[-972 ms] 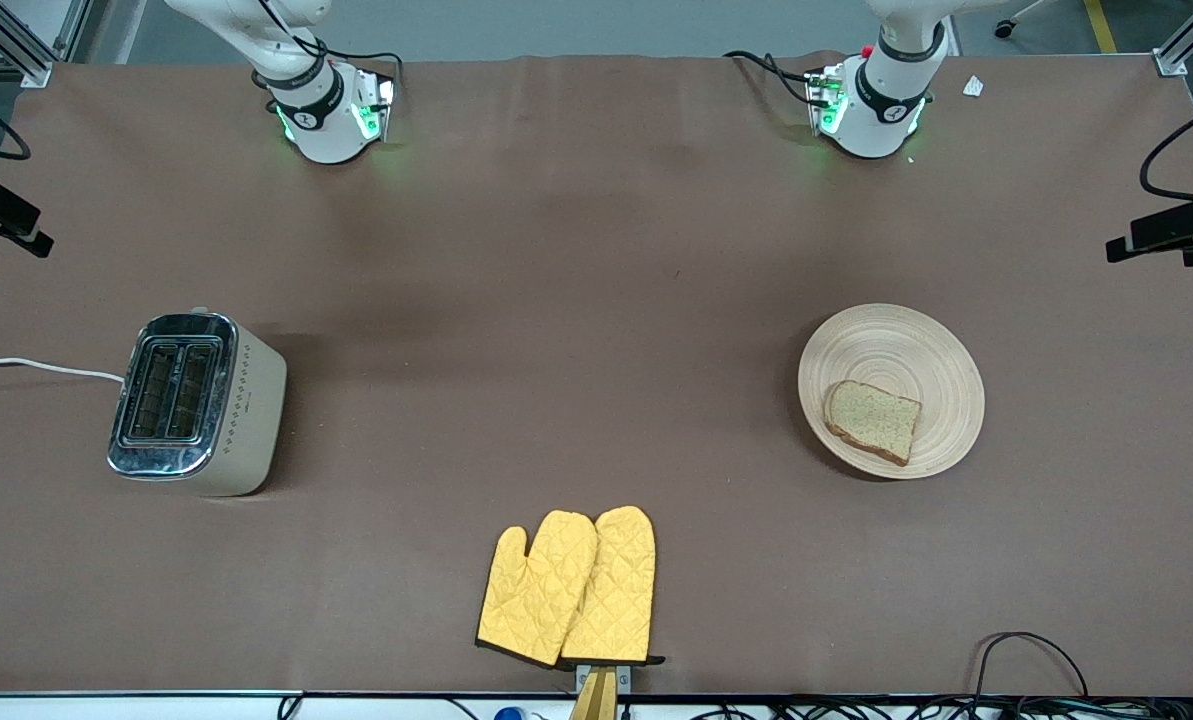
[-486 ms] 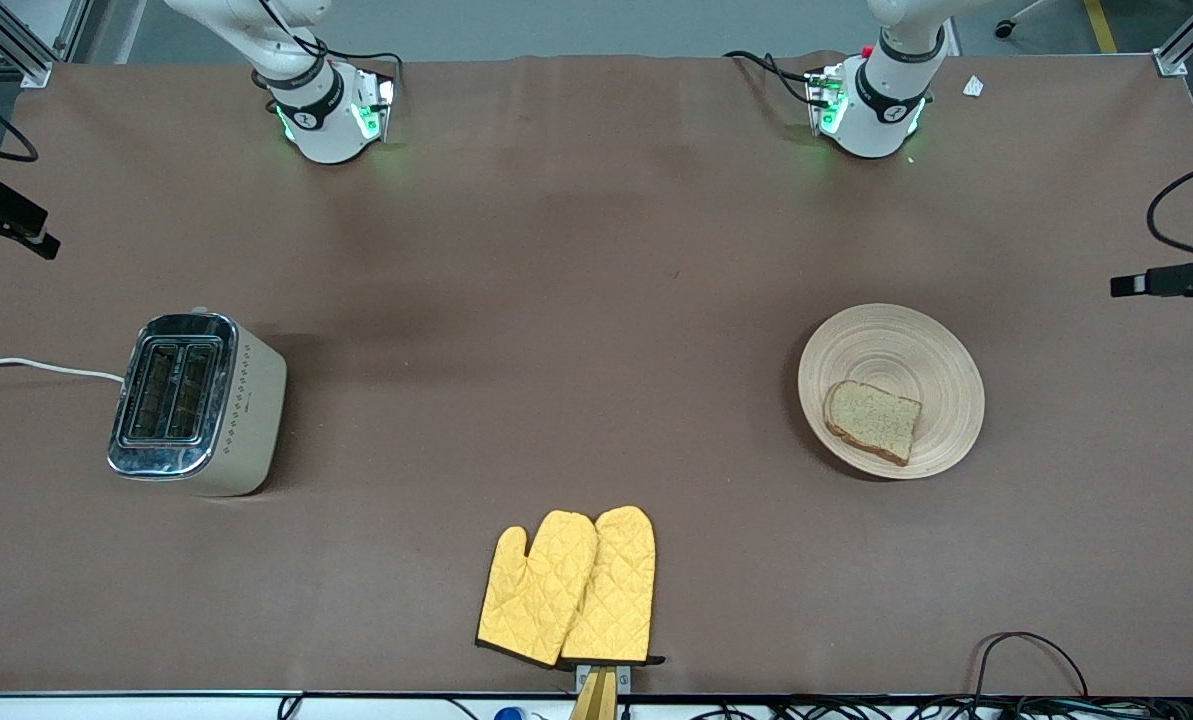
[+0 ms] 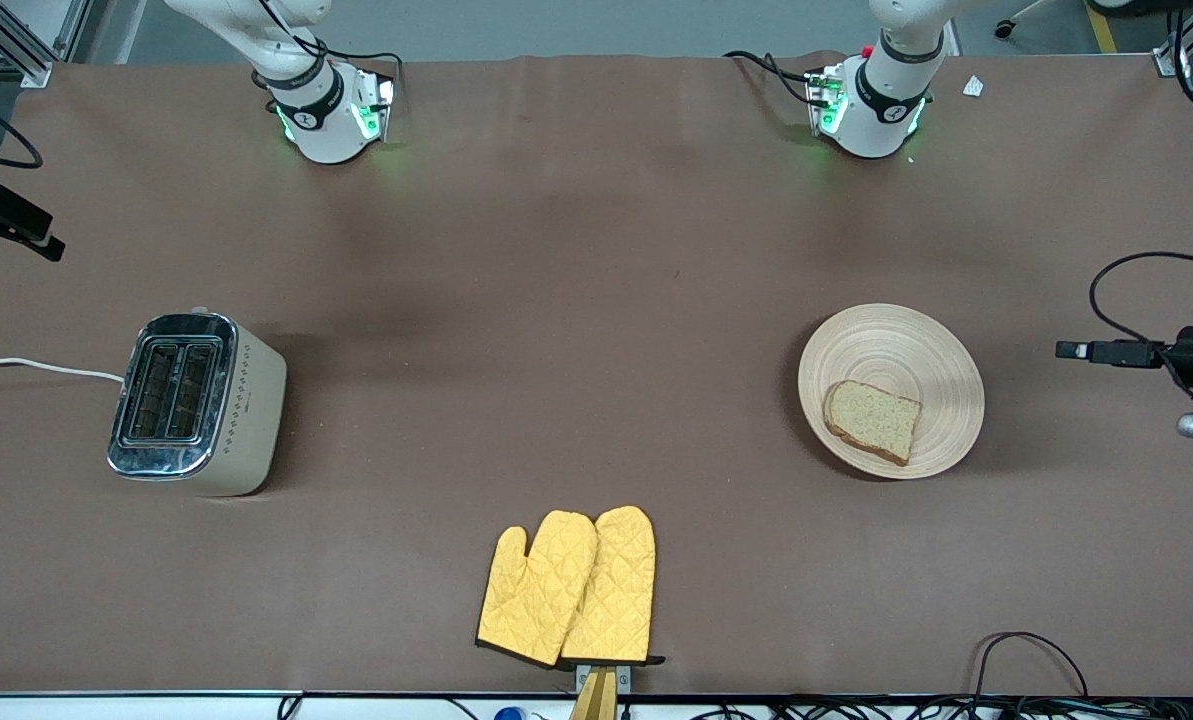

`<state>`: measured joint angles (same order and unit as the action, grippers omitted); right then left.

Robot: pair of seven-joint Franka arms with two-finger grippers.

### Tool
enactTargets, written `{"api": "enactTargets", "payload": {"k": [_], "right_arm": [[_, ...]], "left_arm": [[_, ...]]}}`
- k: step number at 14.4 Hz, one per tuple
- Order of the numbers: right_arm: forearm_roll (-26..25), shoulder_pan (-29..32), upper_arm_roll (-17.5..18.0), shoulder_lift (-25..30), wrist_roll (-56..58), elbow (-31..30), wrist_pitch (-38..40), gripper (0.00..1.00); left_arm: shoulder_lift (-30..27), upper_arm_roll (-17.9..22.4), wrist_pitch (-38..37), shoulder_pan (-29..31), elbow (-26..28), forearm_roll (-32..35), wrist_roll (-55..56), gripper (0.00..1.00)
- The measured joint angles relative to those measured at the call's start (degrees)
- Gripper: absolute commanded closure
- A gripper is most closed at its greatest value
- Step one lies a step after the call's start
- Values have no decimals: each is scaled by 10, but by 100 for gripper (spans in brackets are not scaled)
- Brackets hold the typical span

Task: Move plate and put bread in toaster
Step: 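Reach the left gripper to the wooden plate rim and grasp it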

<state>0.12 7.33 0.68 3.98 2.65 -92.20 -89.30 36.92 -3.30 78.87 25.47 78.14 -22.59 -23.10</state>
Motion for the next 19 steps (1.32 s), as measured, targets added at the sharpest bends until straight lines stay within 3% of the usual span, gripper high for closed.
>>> {"api": "enactTargets", "payload": {"k": [7,15,17,19], "right_arm": [[0,-1,0,0,0,-7,-1,0],[0,-4,2,0,0,-7,-2,0],[0,-6,2,0,0,-7,-2,0],[0,-9,2,0,0,-7,-2,0]], "left_arm": [[87,-4,62,1,8,-55,-90,0],[122,-8,105,-11,49,-85,-96,0],[125,-8,108,-11,50,-86,-96,18],[131,-8,114,-11,51,-90,-96,45]]}}
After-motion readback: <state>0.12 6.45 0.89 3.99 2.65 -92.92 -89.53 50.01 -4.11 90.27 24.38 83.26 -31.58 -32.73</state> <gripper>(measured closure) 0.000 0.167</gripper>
